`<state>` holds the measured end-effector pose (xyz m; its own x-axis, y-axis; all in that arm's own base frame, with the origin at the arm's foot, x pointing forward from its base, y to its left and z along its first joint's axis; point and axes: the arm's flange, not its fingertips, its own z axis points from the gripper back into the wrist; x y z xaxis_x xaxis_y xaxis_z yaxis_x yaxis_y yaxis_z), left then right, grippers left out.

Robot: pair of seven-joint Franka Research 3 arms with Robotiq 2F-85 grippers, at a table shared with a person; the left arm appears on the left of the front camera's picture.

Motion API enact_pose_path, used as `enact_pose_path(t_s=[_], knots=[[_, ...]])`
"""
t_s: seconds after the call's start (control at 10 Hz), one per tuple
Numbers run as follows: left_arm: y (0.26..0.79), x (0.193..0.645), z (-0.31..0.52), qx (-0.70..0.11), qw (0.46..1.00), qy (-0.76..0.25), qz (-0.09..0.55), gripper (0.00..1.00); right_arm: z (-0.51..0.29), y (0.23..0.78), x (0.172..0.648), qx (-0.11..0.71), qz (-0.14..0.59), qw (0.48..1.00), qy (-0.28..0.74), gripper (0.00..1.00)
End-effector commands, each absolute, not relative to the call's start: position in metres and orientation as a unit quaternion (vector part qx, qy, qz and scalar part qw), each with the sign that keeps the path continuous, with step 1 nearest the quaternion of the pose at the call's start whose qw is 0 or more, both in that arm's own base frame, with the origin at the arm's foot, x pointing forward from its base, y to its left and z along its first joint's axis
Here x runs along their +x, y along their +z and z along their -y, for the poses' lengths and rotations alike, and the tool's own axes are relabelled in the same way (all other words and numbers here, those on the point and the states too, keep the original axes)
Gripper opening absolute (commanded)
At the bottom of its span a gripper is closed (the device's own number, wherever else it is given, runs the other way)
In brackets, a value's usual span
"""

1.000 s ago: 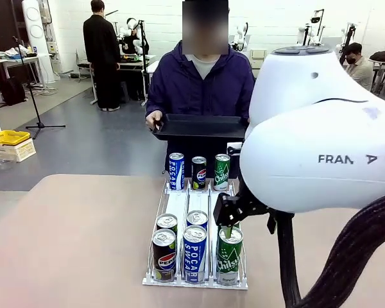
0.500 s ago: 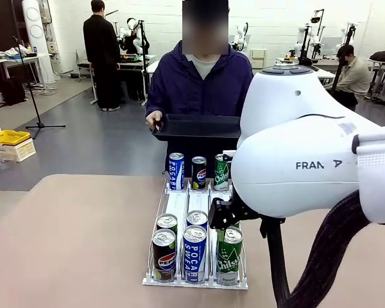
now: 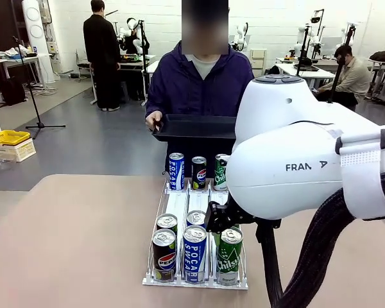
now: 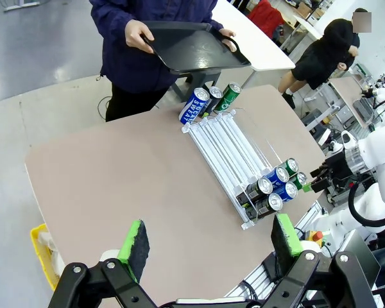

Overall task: Retrieve and hand over the desired beverage to the person.
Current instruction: Pick up a can of the same type that the person held from the Automatic Can Dispenser.

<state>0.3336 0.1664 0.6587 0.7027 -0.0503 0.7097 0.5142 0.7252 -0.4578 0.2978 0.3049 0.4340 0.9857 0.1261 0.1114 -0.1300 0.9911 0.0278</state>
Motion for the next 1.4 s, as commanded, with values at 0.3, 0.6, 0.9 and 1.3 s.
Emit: enact_pose_path(t_s=[0.3,0.6,0.9,1.3], knots=[[0.659,0.334,-0.167,-0.336,0.854,-0.174,0.356,1.00,-0.313,0.420,0.312,0.018,0.052,0.997,0.053,1.00],[0.659,0.334,-0.167,-0.336,0.854,-0.174,0.356,1.00,-0.310,0.417,0.315,0.021,0.049,0.997,0.050,1.00],[0.659,0.334,-0.167,-0.336,0.854,-0.174,0.356,1.00,-0.306,0.414,0.317,0.025,0.069,0.994,0.077,0.41],[0.659,0.334,-0.167,-0.336,0.854,-0.174,0.356,1.00,-0.304,0.414,0.317,0.035,0.066,0.993,0.092,0.00]])
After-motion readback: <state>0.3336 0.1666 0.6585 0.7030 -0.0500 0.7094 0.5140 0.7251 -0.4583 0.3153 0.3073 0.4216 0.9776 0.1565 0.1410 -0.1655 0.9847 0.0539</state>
